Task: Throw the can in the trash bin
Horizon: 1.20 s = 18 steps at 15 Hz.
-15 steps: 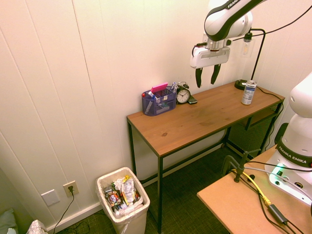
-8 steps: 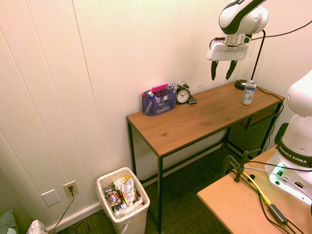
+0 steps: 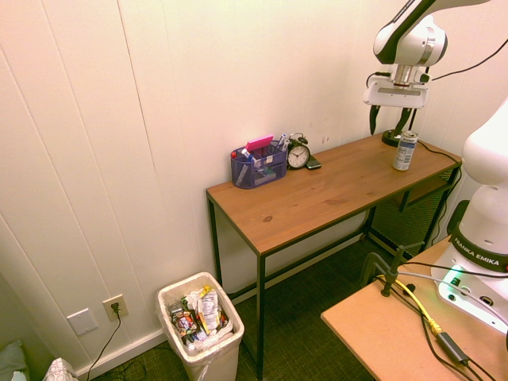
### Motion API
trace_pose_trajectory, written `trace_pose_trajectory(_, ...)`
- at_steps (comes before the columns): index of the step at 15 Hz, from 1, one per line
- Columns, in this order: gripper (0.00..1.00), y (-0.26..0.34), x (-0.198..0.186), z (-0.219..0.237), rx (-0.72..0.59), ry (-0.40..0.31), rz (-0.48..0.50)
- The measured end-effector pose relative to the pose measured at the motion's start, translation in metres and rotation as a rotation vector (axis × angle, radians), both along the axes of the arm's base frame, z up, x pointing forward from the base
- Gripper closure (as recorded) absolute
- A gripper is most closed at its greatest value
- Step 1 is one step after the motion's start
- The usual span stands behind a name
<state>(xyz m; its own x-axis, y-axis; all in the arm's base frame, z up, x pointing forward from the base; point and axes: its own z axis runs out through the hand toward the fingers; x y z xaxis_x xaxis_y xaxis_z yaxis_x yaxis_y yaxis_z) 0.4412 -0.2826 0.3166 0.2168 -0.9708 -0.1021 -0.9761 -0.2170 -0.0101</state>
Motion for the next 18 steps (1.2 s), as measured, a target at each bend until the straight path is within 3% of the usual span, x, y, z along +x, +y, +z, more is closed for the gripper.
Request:
trace_pose_trajectory(6, 0.00, -0.064, -0.028, -0.036, 0.026, 0.027, -0.104)
trace_pose_trajectory(13, 0.00, -0.102, -0.004, -0.055, -0.027, -0.020, -0.180)
trace_pose_trajectory(14, 1.00, -0.103, -0.003, -0.055, -0.029, -0.020, -0.180)
trace_pose_trajectory(18, 1.00, -0.102, 0.000, -0.060, -0.032, -0.016, -0.179)
